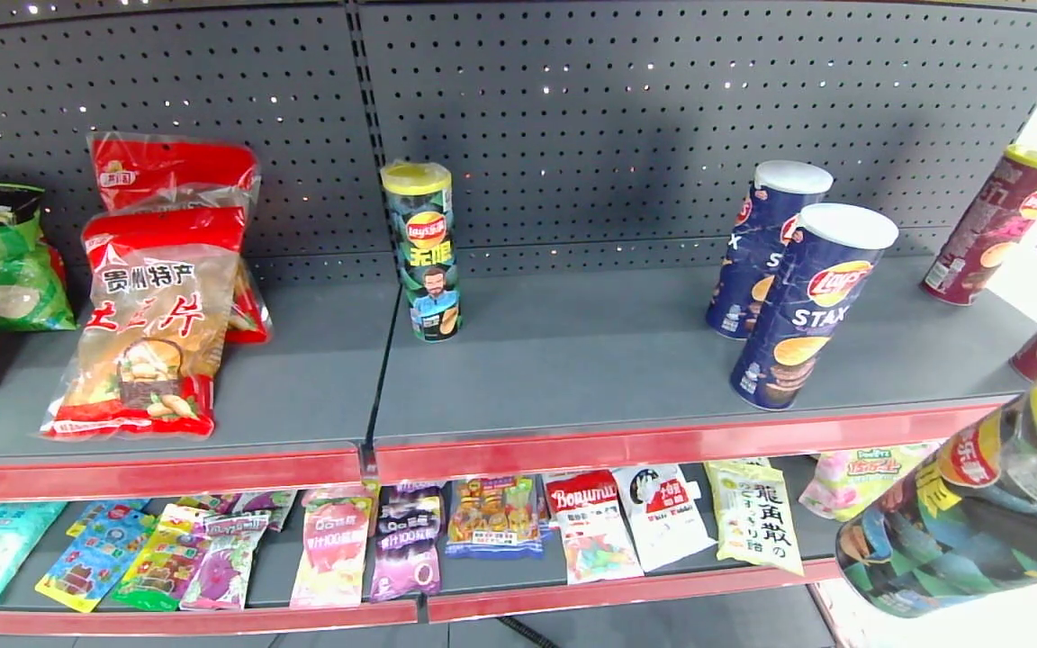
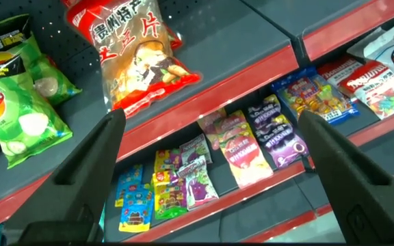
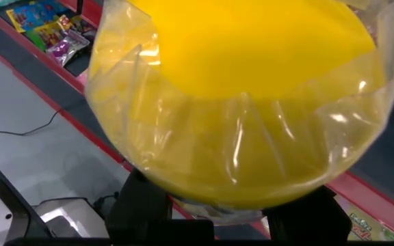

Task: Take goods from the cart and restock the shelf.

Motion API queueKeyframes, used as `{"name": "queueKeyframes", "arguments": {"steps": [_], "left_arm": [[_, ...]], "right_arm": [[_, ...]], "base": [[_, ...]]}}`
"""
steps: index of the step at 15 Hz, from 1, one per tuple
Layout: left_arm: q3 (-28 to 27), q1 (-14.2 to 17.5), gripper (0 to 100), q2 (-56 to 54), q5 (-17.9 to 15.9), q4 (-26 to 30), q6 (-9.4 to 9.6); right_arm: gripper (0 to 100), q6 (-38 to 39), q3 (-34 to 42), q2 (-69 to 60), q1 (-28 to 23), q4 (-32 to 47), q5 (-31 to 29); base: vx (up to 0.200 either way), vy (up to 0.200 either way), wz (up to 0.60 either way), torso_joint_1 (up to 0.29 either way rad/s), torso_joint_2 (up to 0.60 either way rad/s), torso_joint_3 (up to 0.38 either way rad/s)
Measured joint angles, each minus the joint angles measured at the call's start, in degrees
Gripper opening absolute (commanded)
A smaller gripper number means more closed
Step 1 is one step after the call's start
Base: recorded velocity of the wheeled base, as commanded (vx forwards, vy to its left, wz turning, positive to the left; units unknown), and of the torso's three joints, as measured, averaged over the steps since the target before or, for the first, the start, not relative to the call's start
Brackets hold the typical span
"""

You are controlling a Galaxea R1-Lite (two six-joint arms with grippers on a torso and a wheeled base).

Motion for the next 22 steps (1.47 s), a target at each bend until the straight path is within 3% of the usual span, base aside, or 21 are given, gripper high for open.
{"name": "queueKeyframes", "arguments": {"steps": [8,14,22], "left_arm": [[0.0,0.0,100,0.7,0.1,-0.6,0.72],[0.1,-0.2,100,0.8,0.1,-0.5,0.74],[0.1,-0.1,100,0.8,0.1,-0.6,0.72]], "right_arm": [[0,0.2,0.4,0.2,0.3,0.0,1.6],[0,-0.5,1.5,0.0,0.3,-0.1,1.5],[0,-1.9,1.7,0.0,0.6,0.0,1.5]], "base": [[0.0,0.0,0.0,0.0,0.0,0.0],[0.0,0.2,0.0,0.007,0.0,0.002],[0.0,0.0,0.0,0.0,0.0,0.0]]}}
